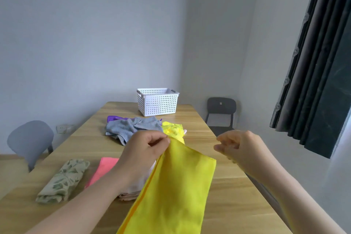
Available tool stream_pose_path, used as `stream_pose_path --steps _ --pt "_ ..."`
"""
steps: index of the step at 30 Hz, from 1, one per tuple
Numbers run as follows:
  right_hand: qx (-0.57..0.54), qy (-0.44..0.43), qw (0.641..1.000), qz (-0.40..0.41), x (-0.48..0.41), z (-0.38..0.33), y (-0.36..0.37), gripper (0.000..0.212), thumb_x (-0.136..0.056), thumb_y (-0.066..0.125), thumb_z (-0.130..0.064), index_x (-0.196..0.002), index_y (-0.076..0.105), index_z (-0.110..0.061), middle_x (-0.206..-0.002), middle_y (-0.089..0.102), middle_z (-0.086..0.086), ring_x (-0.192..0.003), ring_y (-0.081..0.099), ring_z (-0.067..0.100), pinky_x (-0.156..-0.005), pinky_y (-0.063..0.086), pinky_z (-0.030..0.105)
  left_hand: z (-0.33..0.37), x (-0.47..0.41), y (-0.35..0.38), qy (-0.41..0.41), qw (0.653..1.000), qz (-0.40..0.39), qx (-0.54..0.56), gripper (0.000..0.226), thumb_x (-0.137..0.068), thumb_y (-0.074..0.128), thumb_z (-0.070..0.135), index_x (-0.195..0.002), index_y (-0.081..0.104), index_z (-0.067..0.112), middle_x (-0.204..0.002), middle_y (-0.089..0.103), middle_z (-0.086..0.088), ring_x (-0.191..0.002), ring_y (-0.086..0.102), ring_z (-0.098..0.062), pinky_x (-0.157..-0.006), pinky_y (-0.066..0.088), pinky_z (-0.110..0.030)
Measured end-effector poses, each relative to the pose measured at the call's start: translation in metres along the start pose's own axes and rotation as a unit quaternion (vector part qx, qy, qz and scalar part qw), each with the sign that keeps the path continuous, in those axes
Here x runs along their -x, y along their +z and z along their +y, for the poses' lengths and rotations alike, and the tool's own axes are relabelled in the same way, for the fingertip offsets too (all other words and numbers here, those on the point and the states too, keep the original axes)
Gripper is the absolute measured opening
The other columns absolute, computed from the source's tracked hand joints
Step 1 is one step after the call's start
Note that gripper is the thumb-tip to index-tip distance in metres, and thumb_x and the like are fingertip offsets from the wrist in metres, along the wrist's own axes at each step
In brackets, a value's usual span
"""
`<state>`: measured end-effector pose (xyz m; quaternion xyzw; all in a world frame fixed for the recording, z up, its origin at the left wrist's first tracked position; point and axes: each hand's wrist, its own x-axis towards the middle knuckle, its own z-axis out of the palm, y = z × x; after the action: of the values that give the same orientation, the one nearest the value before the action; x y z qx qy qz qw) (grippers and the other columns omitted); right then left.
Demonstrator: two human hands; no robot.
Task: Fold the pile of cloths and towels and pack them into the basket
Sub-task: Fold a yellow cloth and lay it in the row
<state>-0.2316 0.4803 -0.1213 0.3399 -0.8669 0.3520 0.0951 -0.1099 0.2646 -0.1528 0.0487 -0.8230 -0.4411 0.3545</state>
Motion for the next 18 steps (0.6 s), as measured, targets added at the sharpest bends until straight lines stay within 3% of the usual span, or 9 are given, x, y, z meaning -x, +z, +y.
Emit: stream_pose_path --steps 2,5,7,9,13,18 --pt "-0.047 -0.050 0.998 -0.012 0.003 -0.005 0.011 0.015 -0.081 0.073 -0.031 -0.095 0.070 -0.031 -0.080 0.068 -0.020 -0.074 0.061 -0.009 -0.068 0.045 0.008 0.002 0.002 0.011 -0.010 0.999 -0.033 0.003 0.027 -0.083 0.065 0.030 -0.063 0.066 0.012 -0.053 0.046 0.007 -0.053 0.040 -0.002 -0.055 0.034 -0.020" --pt "-0.097 -0.101 0.988 -0.063 0.008 -0.013 0.032 0.022 -0.086 0.067 -0.034 -0.108 0.066 -0.038 -0.104 0.064 -0.032 -0.099 0.058 -0.012 -0.085 0.046 0.010 0.002 0.006 0.024 -0.009 0.999 -0.044 -0.012 0.018 -0.084 0.068 0.019 -0.069 0.072 0.027 -0.068 0.065 0.012 -0.065 0.057 0.001 -0.064 0.041 -0.012" --pt "-0.105 -0.121 0.984 -0.078 0.008 -0.010 0.045 0.025 -0.088 0.063 -0.036 -0.113 0.065 -0.039 -0.110 0.062 -0.034 -0.107 0.056 -0.007 -0.091 0.045 0.013 -0.001 0.008 0.029 -0.008 0.998 -0.054 -0.025 0.017 -0.084 0.069 0.019 -0.072 0.074 0.029 -0.073 0.069 0.014 -0.070 0.062 -0.002 -0.067 0.046 -0.017" --pt "-0.117 -0.121 0.983 -0.079 0.008 -0.008 0.052 0.018 -0.089 0.063 -0.034 -0.106 0.066 -0.040 -0.104 0.064 -0.033 -0.106 0.056 -0.008 -0.090 0.043 0.010 -0.001 0.009 0.031 -0.020 0.998 -0.051 -0.023 0.012 -0.082 0.071 0.018 -0.075 0.076 0.026 -0.074 0.072 0.010 -0.073 0.066 -0.007 -0.070 0.051 -0.025" --pt "-0.144 -0.117 0.981 -0.064 0.008 -0.007 0.059 0.017 -0.084 0.070 -0.031 -0.081 0.061 -0.045 -0.088 0.065 -0.033 -0.095 0.055 -0.018 -0.076 0.038 0.000 -0.002 0.014 0.032 -0.033 0.999 -0.021 -0.001 0.012 -0.076 0.076 0.014 -0.071 0.076 0.025 -0.070 0.072 0.008 -0.069 0.066 -0.007 -0.065 0.050 -0.018" --pt "-0.181 -0.119 0.974 -0.062 0.005 -0.004 0.066 0.012 -0.081 0.073 -0.026 -0.077 0.062 -0.029 -0.084 0.067 -0.021 -0.085 0.063 -0.004 -0.076 0.045 0.008 -0.004 0.019 0.031 -0.050 0.998 0.000 0.034 0.011 -0.073 0.078 0.011 -0.072 0.072 0.021 -0.071 0.071 0.003 -0.067 0.065 -0.007 -0.065 0.050 -0.015"
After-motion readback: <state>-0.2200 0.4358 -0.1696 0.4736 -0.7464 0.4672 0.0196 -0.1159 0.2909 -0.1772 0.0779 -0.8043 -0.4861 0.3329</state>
